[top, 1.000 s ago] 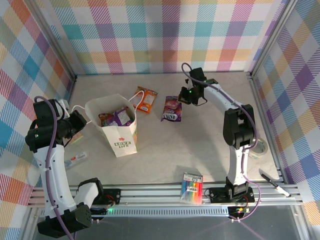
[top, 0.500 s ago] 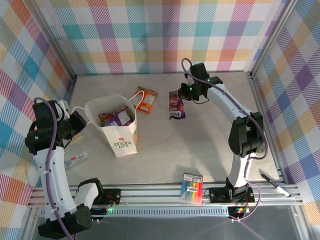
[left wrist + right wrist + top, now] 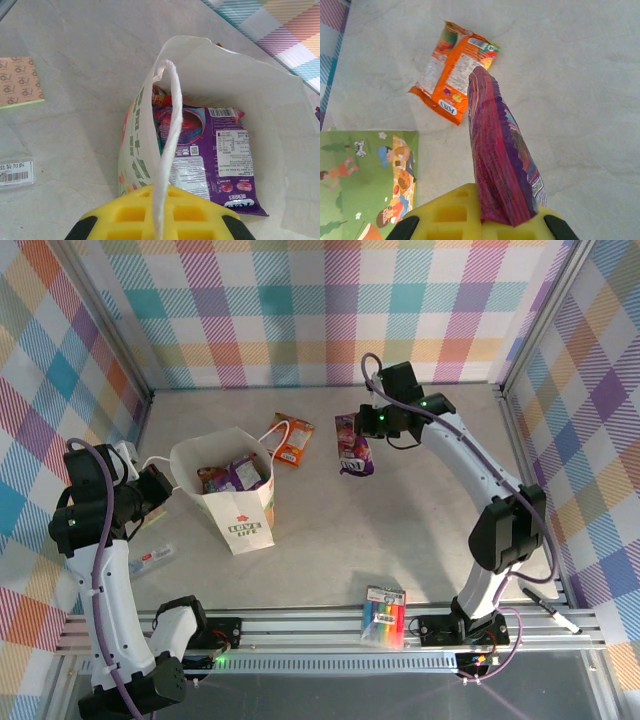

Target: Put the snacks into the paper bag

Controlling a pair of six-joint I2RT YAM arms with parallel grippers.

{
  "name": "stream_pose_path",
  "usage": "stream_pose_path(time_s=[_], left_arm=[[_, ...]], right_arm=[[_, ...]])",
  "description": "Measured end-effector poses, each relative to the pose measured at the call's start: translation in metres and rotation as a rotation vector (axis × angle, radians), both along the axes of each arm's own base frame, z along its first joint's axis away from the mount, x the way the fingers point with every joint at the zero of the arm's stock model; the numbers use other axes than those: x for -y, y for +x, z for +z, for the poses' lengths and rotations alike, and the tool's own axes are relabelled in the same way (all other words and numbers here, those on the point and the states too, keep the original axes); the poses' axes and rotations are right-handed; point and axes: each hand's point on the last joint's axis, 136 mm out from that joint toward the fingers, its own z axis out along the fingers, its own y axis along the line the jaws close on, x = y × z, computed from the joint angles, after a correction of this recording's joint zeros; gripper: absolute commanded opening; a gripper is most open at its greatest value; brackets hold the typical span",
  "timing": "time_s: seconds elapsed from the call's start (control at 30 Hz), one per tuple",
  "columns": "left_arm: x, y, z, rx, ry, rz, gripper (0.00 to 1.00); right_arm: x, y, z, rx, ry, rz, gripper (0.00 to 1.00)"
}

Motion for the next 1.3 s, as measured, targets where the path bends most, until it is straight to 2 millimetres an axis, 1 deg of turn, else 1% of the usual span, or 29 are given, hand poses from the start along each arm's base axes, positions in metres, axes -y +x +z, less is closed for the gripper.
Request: stream_pose_path(time_s=[0.17, 0.37, 0.53, 0.67, 0.77, 0.87, 1.17, 1.3], left_arm=[[0.001, -0.002, 0.002, 0.007, 0.002, 0.0, 0.06], [0.001, -0.003, 0.002, 0.008, 0.002, -0.001, 0.05], [0.003, -0.003, 0.002, 0.01, -0.005, -0.008, 0.05], [0.004, -0.003, 0.002, 0.012, -0.009, -0.012, 0.05], [0.004, -0.003, 0.003, 0.014, -0.01, -0.013, 0.05], [0.005, -0.004, 0.004, 0.017, -0.009, -0.013, 0.06], [0.006, -0.008, 0.006, 0.031, -0.005, -0.013, 0.06], [0.007, -0.01, 0.006, 0.025, -0.009, -0.011, 0.06]], right_arm=[[-0.005, -0.011, 0.019, 0.044, -0.005, 0.024, 0.0], [-0.014, -0.017, 0.042, 0.11, -0.018, 0.047, 0.0], [-0.02, -0.028, 0.071, 0.182, -0.025, 0.072, 0.0], [-0.024, -0.039, 0.099, 0.248, -0.017, 0.09, 0.0], [-0.025, -0.046, 0.114, 0.29, -0.016, 0.098, 0.0], [-0.026, -0.053, 0.124, 0.318, -0.014, 0.104, 0.0], [-0.03, -0.069, 0.145, 0.386, -0.015, 0.13, 0.0], [-0.033, -0.079, 0.159, 0.432, -0.001, 0.148, 0.0]])
